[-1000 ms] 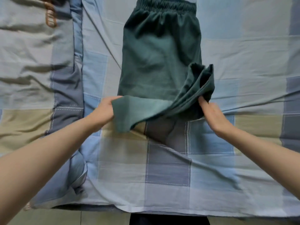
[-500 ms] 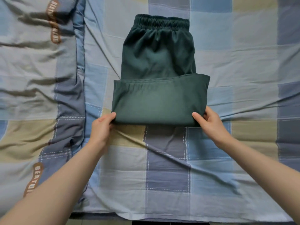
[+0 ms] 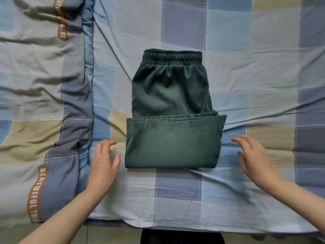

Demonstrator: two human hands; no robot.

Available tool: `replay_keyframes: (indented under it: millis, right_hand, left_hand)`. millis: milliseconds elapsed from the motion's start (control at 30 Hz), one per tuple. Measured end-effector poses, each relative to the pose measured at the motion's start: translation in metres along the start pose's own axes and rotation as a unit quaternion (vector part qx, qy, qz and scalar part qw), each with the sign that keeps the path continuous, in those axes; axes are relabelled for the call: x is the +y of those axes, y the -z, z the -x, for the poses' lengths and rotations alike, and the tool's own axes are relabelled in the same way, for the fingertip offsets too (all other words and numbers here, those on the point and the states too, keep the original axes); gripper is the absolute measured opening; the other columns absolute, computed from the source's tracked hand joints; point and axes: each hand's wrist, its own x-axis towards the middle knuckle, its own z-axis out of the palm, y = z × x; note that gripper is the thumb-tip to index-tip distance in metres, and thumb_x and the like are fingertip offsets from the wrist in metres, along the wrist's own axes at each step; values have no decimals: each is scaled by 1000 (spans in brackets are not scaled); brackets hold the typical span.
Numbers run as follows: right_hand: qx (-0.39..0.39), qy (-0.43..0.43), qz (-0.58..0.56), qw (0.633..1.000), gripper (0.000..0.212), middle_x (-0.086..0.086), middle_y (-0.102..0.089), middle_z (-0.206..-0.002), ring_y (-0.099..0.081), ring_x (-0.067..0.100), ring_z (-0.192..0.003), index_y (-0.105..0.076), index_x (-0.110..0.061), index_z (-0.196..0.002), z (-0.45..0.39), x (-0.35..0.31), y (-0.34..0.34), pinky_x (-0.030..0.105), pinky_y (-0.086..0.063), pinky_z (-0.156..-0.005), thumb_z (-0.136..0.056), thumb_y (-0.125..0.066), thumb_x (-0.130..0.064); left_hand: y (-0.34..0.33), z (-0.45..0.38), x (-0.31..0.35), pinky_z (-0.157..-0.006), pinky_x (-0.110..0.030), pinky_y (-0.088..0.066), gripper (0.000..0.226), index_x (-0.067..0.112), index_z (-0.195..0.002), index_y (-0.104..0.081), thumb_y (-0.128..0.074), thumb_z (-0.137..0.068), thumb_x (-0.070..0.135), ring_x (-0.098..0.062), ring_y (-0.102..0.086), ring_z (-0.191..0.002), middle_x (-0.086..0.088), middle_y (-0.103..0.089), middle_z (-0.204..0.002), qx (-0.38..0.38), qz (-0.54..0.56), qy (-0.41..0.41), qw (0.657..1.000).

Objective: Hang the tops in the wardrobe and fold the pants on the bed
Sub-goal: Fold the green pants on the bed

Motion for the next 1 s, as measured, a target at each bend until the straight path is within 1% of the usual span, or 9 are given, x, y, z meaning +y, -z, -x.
replay_keyframes:
  millis: [67,133,267,400,633,767,867,933,1000]
  right_hand:
    - [14,176,152,972,59,18,-48,-139,-49,39,-126,-48,-10,-137,-10,1,11,49,-41,-100,-83,-31,7]
    - [-14,289,249,924,68,15,-39,-149,-39,36,-136,-39,-18,-146,-23,1,10,52,-34,-108,-85,-21,7]
    - [-32,398,390,830,75,6,-30,-155,-33,32,-139,-20,-31,-151,-60,3,-4,52,-33,-111,-88,-22,10]
    - [-28,431,398,810,66,4,-34,-154,-35,33,-139,-22,-30,-151,-99,-4,-13,55,-28,-112,-92,-22,0]
    - [-108,391,300,863,74,0,-30,-156,-25,30,-144,-25,-31,-151,-92,-10,-5,53,-20,-116,-84,-45,-5]
    - [-261,379,172,871,83,-13,-10,-159,-2,15,-148,-7,-44,-149,-61,-11,18,42,-5,-121,-84,-43,-7]
    - [-417,209,-171,868,71,-18,-38,-149,-27,-2,-140,-37,-44,-142,-34,-21,38,24,-19,-117,-86,-50,-3]
    - [-374,75,-391,838,26,-4,-71,-111,-64,12,-107,-70,-26,-110,-26,-28,51,29,-48,-92,-89,-58,-17]
    - [-271,-73,-508,814,17,11,-73,-83,-68,30,-81,-71,-11,-88,-33,-28,54,37,-51,-70,-85,-64,-26]
  left_hand:
    - [5,-13,-10,-95,-46,-42,52,12,-128,-51,-51,-80,-8,-35,-52,-113,-11,-51,-131,24,-140,-211,967]
    - [7,-31,-10,-104,-50,-38,67,20,-139,-44,-38,-78,-8,-37,-50,-127,-10,-50,-144,-20,-287,-386,877]
    - [-4,-71,4,-111,-58,-30,70,29,-149,-35,-30,-85,3,-32,-34,-142,-2,-33,-157,-88,-445,-517,726]
    - [-8,-113,17,-112,-61,-27,65,31,-152,-31,-29,-91,8,-28,-31,-144,0,-28,-159,-92,-487,-553,670]
    - [1,-103,26,-109,-59,-32,62,29,-146,-43,-28,-89,9,-31,-40,-139,-4,-40,-153,-139,-410,-506,746]
    - [14,-69,28,-110,-42,-38,59,32,-142,-49,-38,-89,8,-20,-39,-140,1,-41,-152,-244,-265,-507,783]
    - [20,-39,13,-112,-20,-34,48,32,-139,-52,-54,-96,10,-2,-41,-136,12,-46,-148,-465,-26,-259,846]
    - [25,-33,10,-105,-29,-44,39,24,-133,-58,-61,-95,16,-13,-56,-124,0,-60,-135,-454,90,-55,885]
    - [28,-36,16,-78,-30,-55,28,22,-104,-71,-67,-86,43,-19,-66,-88,-7,-70,-99,-359,224,86,902]
